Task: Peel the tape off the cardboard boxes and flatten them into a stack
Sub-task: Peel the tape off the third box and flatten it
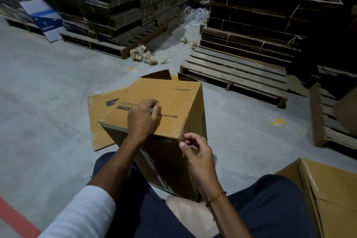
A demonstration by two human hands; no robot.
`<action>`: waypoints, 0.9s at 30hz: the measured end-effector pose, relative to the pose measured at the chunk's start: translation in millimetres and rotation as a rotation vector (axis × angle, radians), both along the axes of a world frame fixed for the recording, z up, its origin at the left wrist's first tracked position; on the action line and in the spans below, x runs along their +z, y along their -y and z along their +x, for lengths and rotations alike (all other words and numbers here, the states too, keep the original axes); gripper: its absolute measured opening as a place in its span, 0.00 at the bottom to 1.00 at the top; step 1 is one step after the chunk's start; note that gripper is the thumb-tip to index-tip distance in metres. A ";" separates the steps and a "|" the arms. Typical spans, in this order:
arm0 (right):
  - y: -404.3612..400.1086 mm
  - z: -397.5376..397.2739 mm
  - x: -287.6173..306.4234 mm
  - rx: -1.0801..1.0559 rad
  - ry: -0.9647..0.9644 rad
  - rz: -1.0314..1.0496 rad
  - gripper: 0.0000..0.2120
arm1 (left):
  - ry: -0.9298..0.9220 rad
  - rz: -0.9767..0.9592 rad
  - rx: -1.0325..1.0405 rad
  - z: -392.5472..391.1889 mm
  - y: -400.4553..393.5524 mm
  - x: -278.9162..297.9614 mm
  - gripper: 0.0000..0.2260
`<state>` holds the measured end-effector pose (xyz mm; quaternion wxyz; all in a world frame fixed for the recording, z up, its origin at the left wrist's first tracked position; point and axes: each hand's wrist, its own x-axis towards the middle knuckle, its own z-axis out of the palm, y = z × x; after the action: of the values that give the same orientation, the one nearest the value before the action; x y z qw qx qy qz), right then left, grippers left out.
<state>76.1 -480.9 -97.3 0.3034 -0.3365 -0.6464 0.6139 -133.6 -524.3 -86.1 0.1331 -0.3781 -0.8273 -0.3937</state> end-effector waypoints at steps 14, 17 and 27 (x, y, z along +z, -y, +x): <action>-2.3 2.0 -5.8 -0.090 0.016 -0.012 0.14 | -0.005 0.024 -0.028 8.2 -5.9 -1.6 0.09; 1.4 3.1 -6.2 -0.114 0.042 0.050 0.11 | 0.000 0.027 -0.023 8.7 -6.1 -2.1 0.10; -17.2 -5.5 9.1 -0.072 0.095 -0.054 0.07 | 0.003 0.020 -0.029 4.4 -3.3 -4.3 0.09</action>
<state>70.6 -463.6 -88.2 0.2850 -0.3965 -0.6307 0.6031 -129.2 -521.0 -90.4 0.1300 -0.3880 -0.8178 -0.4046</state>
